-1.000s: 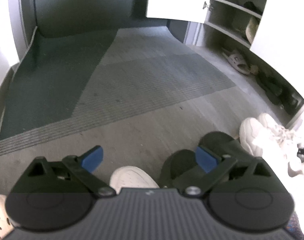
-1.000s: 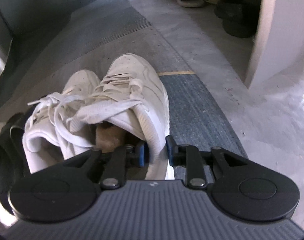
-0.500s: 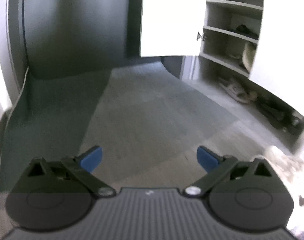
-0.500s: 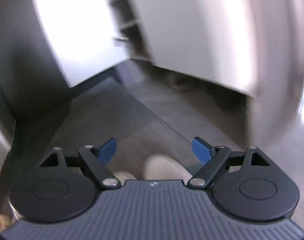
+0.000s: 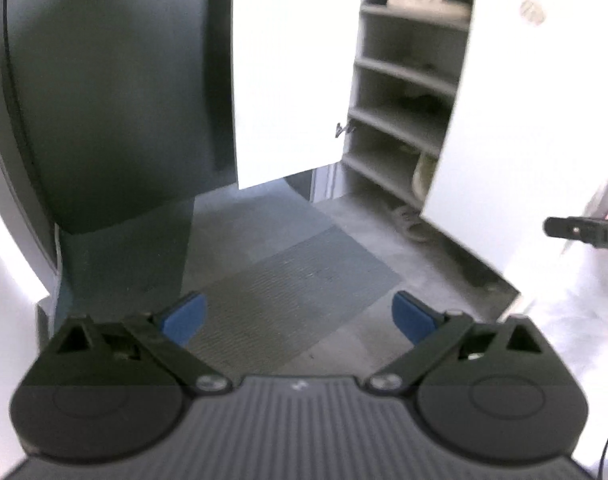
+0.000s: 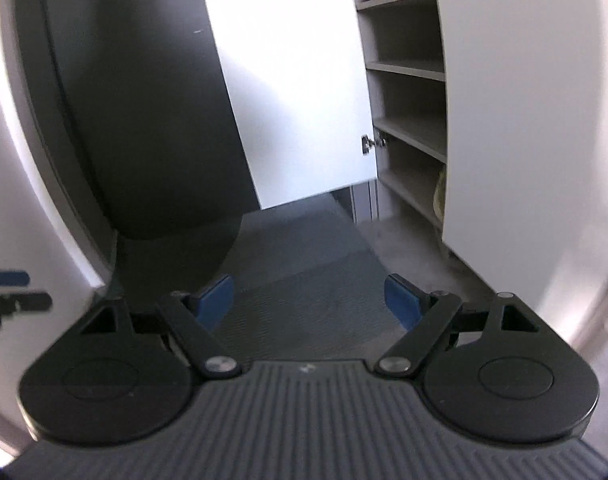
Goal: Organize scattered shoes
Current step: 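Turn both grippers toward the open white shoe cabinet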
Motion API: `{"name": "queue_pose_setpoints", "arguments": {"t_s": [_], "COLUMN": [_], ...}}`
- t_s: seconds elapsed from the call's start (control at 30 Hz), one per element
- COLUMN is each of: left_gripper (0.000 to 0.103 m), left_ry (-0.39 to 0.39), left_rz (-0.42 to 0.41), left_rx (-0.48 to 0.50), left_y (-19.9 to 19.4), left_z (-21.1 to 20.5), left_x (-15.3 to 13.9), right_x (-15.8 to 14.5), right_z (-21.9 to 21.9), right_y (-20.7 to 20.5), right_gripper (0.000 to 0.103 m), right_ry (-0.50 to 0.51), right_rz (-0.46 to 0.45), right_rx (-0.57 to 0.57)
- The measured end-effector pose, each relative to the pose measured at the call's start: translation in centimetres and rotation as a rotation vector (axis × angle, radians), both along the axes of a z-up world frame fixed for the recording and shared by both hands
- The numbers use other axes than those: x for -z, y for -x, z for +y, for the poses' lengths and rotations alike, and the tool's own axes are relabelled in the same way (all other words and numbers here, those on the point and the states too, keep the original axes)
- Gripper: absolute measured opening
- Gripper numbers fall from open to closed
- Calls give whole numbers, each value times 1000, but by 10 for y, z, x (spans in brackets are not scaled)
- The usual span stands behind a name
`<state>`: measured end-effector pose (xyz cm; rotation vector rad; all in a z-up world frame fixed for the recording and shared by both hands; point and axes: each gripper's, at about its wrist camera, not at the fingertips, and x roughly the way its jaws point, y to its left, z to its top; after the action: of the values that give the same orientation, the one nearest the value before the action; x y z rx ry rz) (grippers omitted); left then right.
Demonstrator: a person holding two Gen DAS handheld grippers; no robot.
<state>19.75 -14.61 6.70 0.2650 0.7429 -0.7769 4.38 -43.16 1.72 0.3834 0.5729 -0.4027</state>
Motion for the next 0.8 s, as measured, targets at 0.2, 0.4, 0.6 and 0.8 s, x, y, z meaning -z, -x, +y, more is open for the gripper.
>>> {"name": "queue_pose_setpoints", "arguments": {"t_s": [0.2,0.4,0.6,0.8], "left_gripper": [102,102,101,102], "left_ry": [2,-3,97,118], "left_rz": [46,33,-59,-102], "left_rx": [98,111,21,127], "left_y": [44,36,16,4], "left_z": [-3,-45,-100,-154], "left_x": [-158,-270,-340,-375], "right_x": [-178,-260,-303,-329], "right_z": [41,22,-28,-52], "right_y": [48,77,65,54], "right_gripper": [85,85,85,85], "right_ry": [-99,-99,-62,-27], "right_rz": [91,88,1,-29], "right_rx": [134,184,124,194]}}
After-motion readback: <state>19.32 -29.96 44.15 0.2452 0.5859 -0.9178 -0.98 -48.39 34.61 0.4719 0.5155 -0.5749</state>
